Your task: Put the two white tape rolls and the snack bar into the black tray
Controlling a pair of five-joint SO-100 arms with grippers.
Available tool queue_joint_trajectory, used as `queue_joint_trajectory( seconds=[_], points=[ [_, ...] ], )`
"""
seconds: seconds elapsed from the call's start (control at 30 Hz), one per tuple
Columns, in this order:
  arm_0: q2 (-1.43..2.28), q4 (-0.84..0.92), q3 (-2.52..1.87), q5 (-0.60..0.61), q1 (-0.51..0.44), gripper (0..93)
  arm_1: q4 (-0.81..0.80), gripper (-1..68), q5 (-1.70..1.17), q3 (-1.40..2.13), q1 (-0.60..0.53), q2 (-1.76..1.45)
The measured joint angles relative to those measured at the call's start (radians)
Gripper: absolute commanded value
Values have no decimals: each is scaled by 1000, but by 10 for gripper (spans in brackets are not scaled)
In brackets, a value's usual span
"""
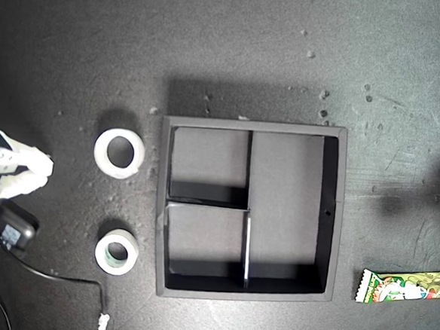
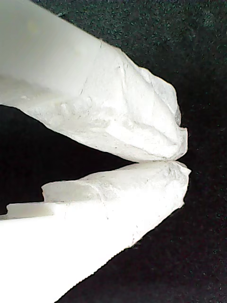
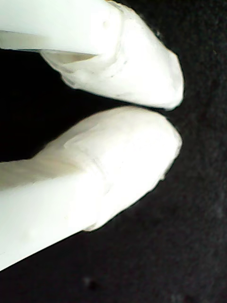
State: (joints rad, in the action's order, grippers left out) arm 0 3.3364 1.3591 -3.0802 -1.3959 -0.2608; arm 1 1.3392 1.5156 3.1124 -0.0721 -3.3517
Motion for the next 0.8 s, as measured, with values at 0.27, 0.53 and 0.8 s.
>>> queue_joint_trajectory(
  seconds=[0.27, 0.53, 0.8],
  points=[
    [0, 0, 0, 28, 9, 2, 0, -1, 0, 0, 97, 3],
    [0, 0, 0, 28, 9, 2, 0, -1, 0, 0, 106, 3],
    [0, 0, 0, 28, 9, 2, 0, -1, 0, 0, 100, 3]
  ],
)
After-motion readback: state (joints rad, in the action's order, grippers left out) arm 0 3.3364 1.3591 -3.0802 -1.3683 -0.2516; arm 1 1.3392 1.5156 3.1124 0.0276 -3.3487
